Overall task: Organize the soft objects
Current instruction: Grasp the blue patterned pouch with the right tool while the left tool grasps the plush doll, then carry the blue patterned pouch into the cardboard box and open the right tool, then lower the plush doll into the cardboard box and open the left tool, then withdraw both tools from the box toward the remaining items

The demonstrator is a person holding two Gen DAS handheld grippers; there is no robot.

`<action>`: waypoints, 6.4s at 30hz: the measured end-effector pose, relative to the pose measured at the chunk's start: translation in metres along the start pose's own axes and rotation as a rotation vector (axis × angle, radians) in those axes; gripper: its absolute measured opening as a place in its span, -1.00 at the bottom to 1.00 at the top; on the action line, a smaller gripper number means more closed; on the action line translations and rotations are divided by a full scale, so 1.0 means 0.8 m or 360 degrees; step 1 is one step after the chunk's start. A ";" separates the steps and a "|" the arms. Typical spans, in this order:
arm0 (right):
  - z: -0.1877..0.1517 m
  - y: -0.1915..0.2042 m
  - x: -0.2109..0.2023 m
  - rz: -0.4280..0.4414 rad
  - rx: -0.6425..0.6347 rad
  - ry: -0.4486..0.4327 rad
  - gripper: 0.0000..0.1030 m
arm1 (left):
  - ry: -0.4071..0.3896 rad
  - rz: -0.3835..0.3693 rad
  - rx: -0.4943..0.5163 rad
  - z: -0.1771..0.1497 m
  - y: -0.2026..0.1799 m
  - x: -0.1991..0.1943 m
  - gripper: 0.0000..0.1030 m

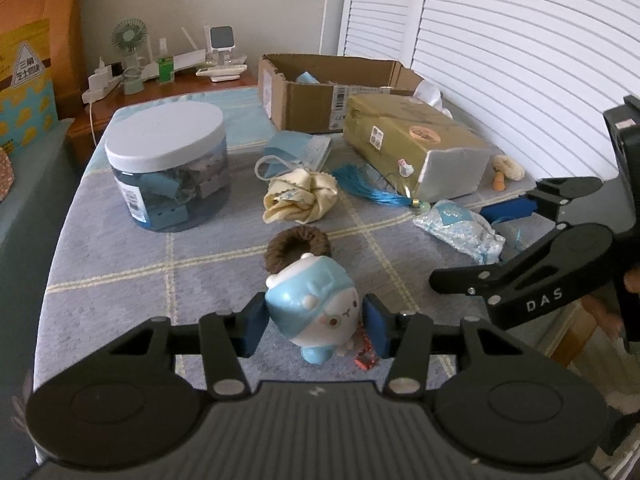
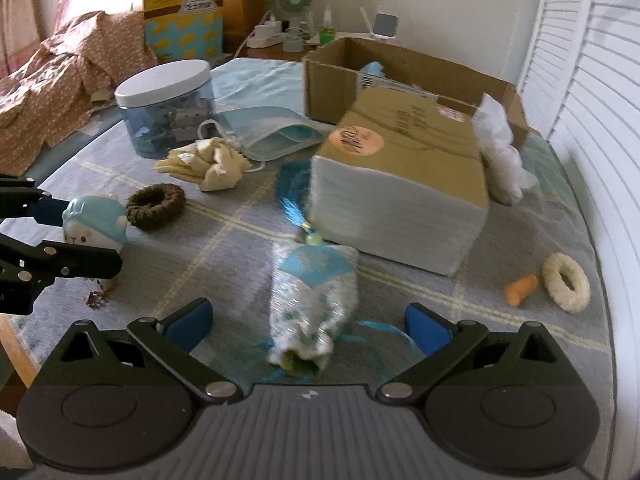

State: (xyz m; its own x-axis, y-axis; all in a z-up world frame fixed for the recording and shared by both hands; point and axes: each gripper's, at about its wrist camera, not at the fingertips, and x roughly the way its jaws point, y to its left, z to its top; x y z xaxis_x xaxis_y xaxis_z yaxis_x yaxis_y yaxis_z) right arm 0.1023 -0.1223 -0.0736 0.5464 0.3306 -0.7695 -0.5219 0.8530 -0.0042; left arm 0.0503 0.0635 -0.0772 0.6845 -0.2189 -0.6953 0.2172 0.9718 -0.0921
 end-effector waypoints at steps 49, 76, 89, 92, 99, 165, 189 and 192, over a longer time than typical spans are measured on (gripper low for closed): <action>0.027 -0.023 -0.090 -0.0146 -0.0044 -0.0035 -0.24 | 0.0041 -0.0238 0.0173 0.038 -0.014 -0.005 -0.02; 0.235 -0.109 -0.071 -0.0251 -0.0241 -0.0334 -0.25 | -0.0085 -0.0282 0.0192 0.070 -0.003 -0.008 -0.02; 0.302 -0.116 0.043 -0.0143 -0.0381 -0.0213 -0.19 | -0.0061 -0.0201 0.0123 0.083 0.014 0.006 -0.02; 0.299 -0.114 0.049 -0.0153 -0.0374 -0.0220 0.18 | -0.0052 -0.0198 0.0120 0.084 0.015 0.008 -0.02; 0.287 -0.116 0.035 -0.0178 -0.0325 -0.0270 0.79 | -0.0042 -0.0194 0.0140 0.085 0.011 0.006 -0.02; 0.002 -0.114 -0.101 -0.0349 0.0446 -0.0207 1.00 | -0.0136 -0.0013 0.0312 0.280 -0.077 0.085 0.85; -0.041 -0.114 -0.039 -0.0347 0.0433 0.0062 1.00 | -0.0049 0.0195 0.0137 0.095 -0.034 0.027 0.86; -0.044 -0.115 -0.040 -0.0333 0.0418 0.0038 1.00 | -0.0015 0.0206 0.0081 0.082 -0.024 0.032 0.86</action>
State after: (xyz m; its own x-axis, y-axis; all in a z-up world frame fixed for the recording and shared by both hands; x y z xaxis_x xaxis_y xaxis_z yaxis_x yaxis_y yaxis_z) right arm 0.1098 -0.2256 -0.0709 0.6068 0.1302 -0.7841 -0.2118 0.9773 -0.0016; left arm 0.1092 0.0331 -0.0469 0.7155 -0.0931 -0.6924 0.1617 0.9862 0.0345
